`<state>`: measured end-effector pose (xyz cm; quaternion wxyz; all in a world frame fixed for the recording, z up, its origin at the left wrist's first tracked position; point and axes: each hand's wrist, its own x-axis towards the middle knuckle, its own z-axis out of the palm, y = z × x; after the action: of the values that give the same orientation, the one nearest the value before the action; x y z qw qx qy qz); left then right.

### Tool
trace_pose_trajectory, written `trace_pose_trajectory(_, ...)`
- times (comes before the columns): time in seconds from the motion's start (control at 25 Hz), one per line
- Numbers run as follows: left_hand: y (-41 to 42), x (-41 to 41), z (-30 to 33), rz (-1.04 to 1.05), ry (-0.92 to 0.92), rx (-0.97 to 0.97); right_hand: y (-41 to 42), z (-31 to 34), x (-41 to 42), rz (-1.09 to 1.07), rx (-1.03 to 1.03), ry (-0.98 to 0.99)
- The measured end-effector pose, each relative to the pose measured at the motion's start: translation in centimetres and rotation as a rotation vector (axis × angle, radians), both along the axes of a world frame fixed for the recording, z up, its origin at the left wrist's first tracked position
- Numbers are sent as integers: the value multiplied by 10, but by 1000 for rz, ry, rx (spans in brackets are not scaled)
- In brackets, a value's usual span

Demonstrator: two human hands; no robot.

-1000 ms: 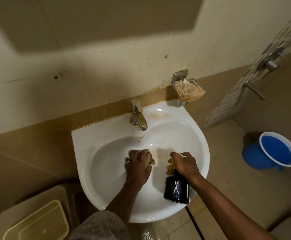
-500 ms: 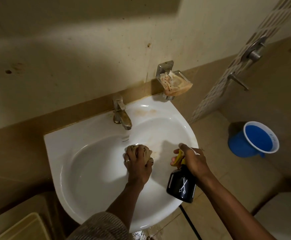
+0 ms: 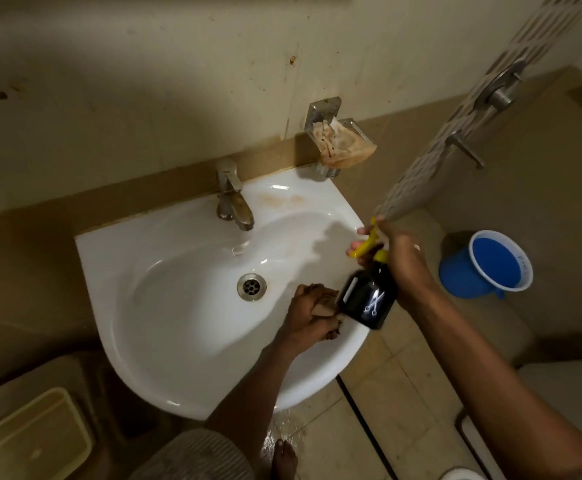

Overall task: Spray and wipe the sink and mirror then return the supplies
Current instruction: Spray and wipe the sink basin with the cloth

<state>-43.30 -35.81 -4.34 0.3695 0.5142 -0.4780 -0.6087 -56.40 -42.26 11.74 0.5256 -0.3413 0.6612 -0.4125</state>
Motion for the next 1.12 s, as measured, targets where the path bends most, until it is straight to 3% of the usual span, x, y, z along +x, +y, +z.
trace_pose_trajectory(0.12, 15, 3, 26, -31, 223, 174, -19, 16, 5, 67, -28, -3)
trace_pose_trajectory(0.24, 35, 9, 46, -61, 269, 221, -19, 25, 11, 226, -120, 107)
trace_pose_trajectory(0.52, 67, 19, 68, -123, -137, 41, 20, 34, 0, 295, -173, 143)
trace_pose_trajectory(0.88, 100, 69, 97, -605, -680, -428, 79, 34, -15, 219, -161, 152)
trace_pose_trajectory(0.96, 107, 95, 101, -632, -755, -394, 89, 33, -6, 216, -166, 142)
trace_pose_trajectory(1.12, 104, 136, 114, -646, -854, -139, 106, 26, 15, 229, -164, 136)
